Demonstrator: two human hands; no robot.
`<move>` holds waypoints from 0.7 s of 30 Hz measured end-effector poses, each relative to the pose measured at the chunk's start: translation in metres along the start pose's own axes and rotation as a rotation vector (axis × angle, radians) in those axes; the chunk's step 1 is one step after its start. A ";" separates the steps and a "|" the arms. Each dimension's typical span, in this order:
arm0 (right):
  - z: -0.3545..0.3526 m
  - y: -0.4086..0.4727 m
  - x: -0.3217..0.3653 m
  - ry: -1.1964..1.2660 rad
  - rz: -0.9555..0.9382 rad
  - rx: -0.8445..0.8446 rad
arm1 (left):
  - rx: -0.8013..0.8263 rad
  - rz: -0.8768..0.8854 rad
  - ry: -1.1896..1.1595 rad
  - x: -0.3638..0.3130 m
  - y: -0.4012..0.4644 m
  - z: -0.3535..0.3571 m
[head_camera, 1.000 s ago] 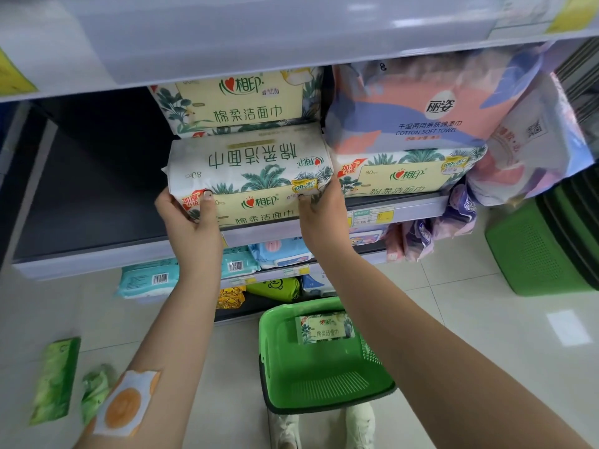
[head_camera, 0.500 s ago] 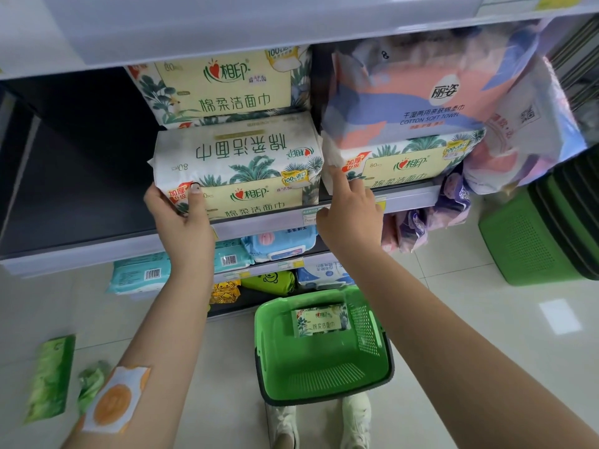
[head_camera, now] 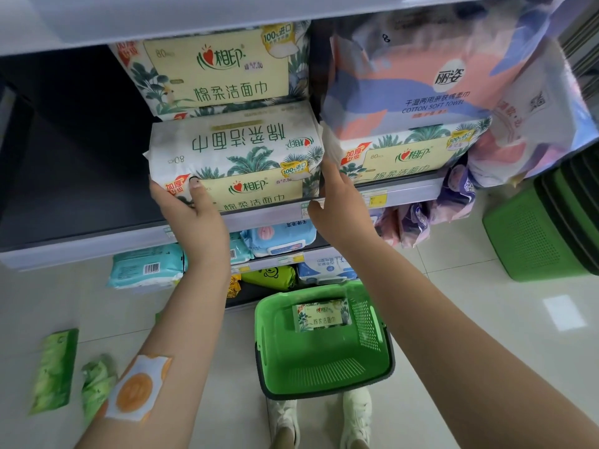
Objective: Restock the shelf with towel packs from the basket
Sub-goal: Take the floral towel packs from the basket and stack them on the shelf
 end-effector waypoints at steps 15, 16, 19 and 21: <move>0.118 -0.116 -0.151 0.060 0.191 0.222 | 0.420 -0.194 0.355 0.147 -0.154 -0.019; 0.136 -0.125 -0.166 0.045 0.229 0.267 | 0.452 -0.215 0.396 0.168 -0.164 -0.021; 0.190 -0.148 -0.209 -0.006 0.329 0.406 | 0.506 -0.279 0.496 0.230 -0.188 -0.028; 0.225 -0.160 -0.232 -0.015 0.381 0.481 | 0.521 -0.344 0.570 0.270 -0.201 -0.030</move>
Point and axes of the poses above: each hand's wrist, its own y-axis towards the middle knuckle, its own z-axis out of the palm, x = y × z, the point moved 4 cm from there along y, towards the middle knuckle, and after that the axes turned 12 degrees about -y, right-handed, at the moved point
